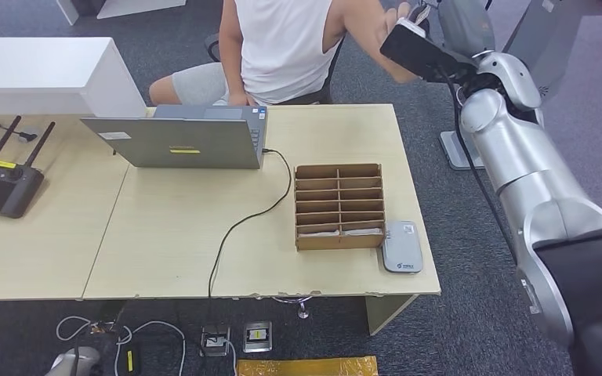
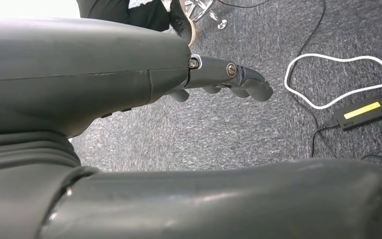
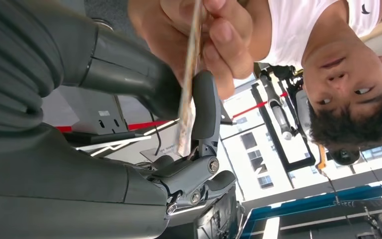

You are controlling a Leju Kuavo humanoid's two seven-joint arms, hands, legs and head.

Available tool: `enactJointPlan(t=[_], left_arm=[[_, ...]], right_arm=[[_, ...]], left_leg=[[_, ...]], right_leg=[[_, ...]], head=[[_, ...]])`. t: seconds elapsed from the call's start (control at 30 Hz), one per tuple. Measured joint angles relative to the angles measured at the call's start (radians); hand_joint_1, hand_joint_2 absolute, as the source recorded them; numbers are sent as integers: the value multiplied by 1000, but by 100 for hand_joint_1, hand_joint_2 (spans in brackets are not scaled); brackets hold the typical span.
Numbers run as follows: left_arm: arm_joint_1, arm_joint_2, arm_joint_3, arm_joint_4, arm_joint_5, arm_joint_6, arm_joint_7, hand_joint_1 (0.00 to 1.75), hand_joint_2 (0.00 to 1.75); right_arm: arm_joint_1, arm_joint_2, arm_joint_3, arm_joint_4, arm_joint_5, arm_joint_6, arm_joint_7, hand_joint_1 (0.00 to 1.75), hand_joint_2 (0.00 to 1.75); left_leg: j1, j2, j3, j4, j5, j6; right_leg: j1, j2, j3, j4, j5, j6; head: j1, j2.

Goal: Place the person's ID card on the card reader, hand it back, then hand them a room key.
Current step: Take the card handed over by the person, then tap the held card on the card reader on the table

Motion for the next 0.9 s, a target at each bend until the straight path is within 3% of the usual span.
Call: enactJointPlan(t=[0.6, 0.73, 0.9], left_arm=[[1, 2, 0, 0, 7, 3, 0, 0, 0], [2, 3, -1, 0, 12, 9, 0, 0, 0], [8, 5, -1, 0, 10, 20, 0, 0, 0]], right_arm=[[66, -32, 6, 1, -23, 66, 35, 175, 175], [103, -62, 4, -7, -53, 77, 65, 175, 175], [216, -128, -12, -30, -96, 74, 105, 175, 175]], left_leg=[[0, 1, 0, 0, 0, 0], [0, 1, 0, 0, 0, 0], [1, 0, 0, 0, 0, 0]], right_leg=[[0, 1, -1, 0, 0, 0], [0, 1, -1, -1, 0, 0], [1, -1, 0, -2, 0, 0]], head=[[0, 0], [0, 0], [0, 0]])
